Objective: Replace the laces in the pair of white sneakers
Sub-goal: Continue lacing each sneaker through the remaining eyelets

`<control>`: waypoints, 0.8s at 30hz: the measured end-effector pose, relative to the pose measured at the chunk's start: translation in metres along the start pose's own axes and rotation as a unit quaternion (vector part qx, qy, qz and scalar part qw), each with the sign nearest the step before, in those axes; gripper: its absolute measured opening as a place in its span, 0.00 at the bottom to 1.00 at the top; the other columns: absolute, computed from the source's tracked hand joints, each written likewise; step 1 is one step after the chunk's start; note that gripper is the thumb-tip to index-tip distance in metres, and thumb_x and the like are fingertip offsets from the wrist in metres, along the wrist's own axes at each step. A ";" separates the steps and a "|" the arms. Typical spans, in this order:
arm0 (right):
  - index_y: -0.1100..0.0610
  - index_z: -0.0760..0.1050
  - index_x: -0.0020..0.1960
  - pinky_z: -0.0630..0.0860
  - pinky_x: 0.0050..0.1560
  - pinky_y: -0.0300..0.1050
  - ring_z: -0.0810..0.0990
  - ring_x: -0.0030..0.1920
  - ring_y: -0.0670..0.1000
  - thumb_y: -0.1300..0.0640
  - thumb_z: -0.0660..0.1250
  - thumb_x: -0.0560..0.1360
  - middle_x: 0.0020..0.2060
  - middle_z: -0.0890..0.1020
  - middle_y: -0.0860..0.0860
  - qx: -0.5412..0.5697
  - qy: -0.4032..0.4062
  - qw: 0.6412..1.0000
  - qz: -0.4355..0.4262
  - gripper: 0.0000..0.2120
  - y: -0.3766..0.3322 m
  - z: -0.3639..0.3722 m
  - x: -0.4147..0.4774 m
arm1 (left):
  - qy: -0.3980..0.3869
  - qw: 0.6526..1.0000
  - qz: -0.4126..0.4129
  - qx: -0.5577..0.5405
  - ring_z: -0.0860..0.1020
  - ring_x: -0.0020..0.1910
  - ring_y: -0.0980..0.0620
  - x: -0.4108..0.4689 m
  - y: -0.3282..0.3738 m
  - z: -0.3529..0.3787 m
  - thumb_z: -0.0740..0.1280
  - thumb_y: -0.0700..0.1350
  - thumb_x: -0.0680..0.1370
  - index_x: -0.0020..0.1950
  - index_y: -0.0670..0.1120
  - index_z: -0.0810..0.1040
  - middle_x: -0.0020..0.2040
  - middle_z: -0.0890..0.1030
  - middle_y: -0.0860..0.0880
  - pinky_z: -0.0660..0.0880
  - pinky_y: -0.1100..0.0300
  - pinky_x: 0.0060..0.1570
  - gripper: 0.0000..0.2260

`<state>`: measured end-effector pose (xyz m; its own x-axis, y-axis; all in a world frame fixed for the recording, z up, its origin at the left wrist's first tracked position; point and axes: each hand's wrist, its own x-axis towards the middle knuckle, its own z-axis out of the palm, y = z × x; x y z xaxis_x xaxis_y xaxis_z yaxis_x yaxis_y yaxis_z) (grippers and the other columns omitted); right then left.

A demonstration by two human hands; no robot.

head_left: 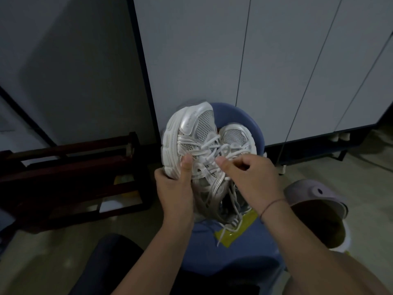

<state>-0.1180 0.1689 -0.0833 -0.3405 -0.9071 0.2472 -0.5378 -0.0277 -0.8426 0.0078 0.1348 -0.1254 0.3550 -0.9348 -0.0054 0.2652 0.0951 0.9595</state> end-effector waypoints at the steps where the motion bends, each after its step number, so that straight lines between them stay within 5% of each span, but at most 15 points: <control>1: 0.60 0.76 0.31 0.71 0.32 0.45 0.72 0.27 0.49 0.40 0.70 0.68 0.24 0.76 0.51 -0.007 0.002 1.000 0.006 0.23 0.000 0.000 0.001 | 0.001 1.000 0.011 0.003 0.81 0.47 0.53 -0.002 -0.001 0.000 0.72 0.62 0.62 0.48 0.48 0.72 0.48 0.81 0.49 0.79 0.56 0.47 0.24; 5: 0.60 0.79 0.32 0.73 0.32 0.45 0.75 0.28 0.51 0.46 0.73 0.70 0.27 0.79 0.55 -0.034 -0.023 0.999 0.013 0.18 0.000 -0.002 0.001 | 0.011 0.999 0.039 0.007 0.78 0.40 0.55 -0.007 -0.004 0.003 0.72 0.62 0.61 0.46 0.47 0.71 0.43 0.80 0.50 0.77 0.60 0.41 0.25; 9: 0.63 0.77 0.33 0.67 0.27 0.30 0.68 0.25 0.43 0.57 0.73 0.70 0.26 0.73 0.52 0.121 -0.025 0.991 0.049 0.12 0.000 0.000 0.001 | 0.022 0.999 0.030 0.005 0.78 0.41 0.55 -0.006 -0.004 0.005 0.71 0.63 0.61 0.45 0.46 0.70 0.43 0.79 0.50 0.78 0.59 0.42 0.25; 17: 0.55 0.80 0.39 0.72 0.37 0.38 0.70 0.35 0.49 0.62 0.73 0.70 0.33 0.74 0.55 0.295 -0.006 0.955 0.041 0.04 0.000 0.014 -0.004 | 0.037 0.999 -0.018 -0.023 0.81 0.45 0.56 -0.001 -0.002 0.006 0.70 0.63 0.63 0.48 0.49 0.72 0.47 0.81 0.51 0.76 0.61 0.43 0.22; 24: 0.53 0.80 0.36 0.74 0.39 0.36 0.72 0.35 0.47 0.64 0.71 0.67 0.33 0.74 0.53 0.368 -0.158 0.916 0.014 0.06 0.001 0.015 -0.003 | 0.050 0.998 -0.006 -0.026 0.80 0.46 0.57 0.007 0.002 -0.002 0.70 0.62 0.63 0.48 0.51 0.72 0.48 0.81 0.52 0.75 0.61 0.45 0.21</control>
<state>-0.1056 0.1654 -0.0920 -0.0429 -0.9848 0.1684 0.1733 -0.1734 -0.9695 0.0125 0.1288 -0.1236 0.4380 -0.8977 -0.0483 0.3155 0.1032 0.9433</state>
